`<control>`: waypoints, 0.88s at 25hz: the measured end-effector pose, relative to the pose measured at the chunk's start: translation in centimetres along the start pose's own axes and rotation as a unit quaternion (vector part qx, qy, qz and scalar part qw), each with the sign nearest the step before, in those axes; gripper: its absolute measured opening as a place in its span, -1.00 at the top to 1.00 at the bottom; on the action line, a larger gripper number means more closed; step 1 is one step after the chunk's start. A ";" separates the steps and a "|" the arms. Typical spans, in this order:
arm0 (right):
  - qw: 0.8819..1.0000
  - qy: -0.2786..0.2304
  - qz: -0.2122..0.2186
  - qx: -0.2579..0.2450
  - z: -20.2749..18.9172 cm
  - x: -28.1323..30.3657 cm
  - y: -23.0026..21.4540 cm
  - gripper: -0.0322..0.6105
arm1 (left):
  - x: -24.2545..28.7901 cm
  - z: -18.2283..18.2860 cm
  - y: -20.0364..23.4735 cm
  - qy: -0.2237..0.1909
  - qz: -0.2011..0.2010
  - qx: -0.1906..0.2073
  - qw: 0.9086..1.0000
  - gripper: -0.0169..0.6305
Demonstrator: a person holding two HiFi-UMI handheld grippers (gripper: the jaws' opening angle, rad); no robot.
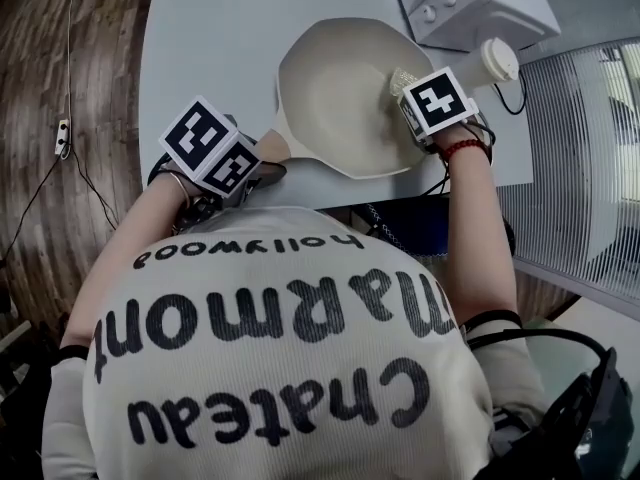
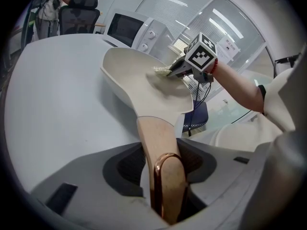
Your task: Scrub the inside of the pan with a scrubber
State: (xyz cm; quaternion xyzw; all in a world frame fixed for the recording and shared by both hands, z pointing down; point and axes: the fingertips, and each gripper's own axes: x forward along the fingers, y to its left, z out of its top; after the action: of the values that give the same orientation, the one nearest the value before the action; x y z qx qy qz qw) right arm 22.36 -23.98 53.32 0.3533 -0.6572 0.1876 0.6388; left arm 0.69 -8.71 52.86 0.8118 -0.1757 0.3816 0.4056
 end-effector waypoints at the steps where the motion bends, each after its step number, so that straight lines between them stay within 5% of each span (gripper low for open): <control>1: 1.000 -0.006 -0.006 0.004 0.1 -0.4 -0.2 0.69 | -0.2 0.0 0.0 0.003 -0.002 0.001 1.000 0.33; 8: 0.997 -0.054 -0.046 0.026 1.0 -2.5 -3.1 0.69 | -0.7 -0.5 0.3 0.024 -0.017 0.013 0.999 0.35; 11: 0.993 -0.104 -0.027 0.053 2.4 -4.5 -3.1 0.69 | -0.8 -0.3 0.3 0.024 -0.030 0.012 0.999 0.36; 13: 0.985 -0.151 0.038 0.074 3.9 -5.9 -1.3 0.69 | -0.8 -0.1 0.3 0.023 -0.036 0.011 0.999 0.36; 16: 0.961 -0.179 0.200 0.073 6.3 -6.5 5.7 0.69 | -0.8 -0.1 0.4 0.022 -0.039 0.008 0.999 0.37; 19: 0.919 -0.159 0.351 0.080 7.8 -6.4 12.8 0.69 | -0.9 -0.1 0.4 0.024 -0.043 0.012 0.999 0.37; 22: 0.894 -0.125 0.419 0.098 8.5 -5.2 16.6 0.69 | -1.1 -0.4 0.3 0.026 -0.050 0.014 0.998 0.37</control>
State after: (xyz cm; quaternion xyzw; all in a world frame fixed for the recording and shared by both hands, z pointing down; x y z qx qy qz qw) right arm 4.36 -17.49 50.73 0.1268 -0.7972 0.4557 0.3753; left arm -0.35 -8.63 52.32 0.8149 -0.1195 0.3841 0.4172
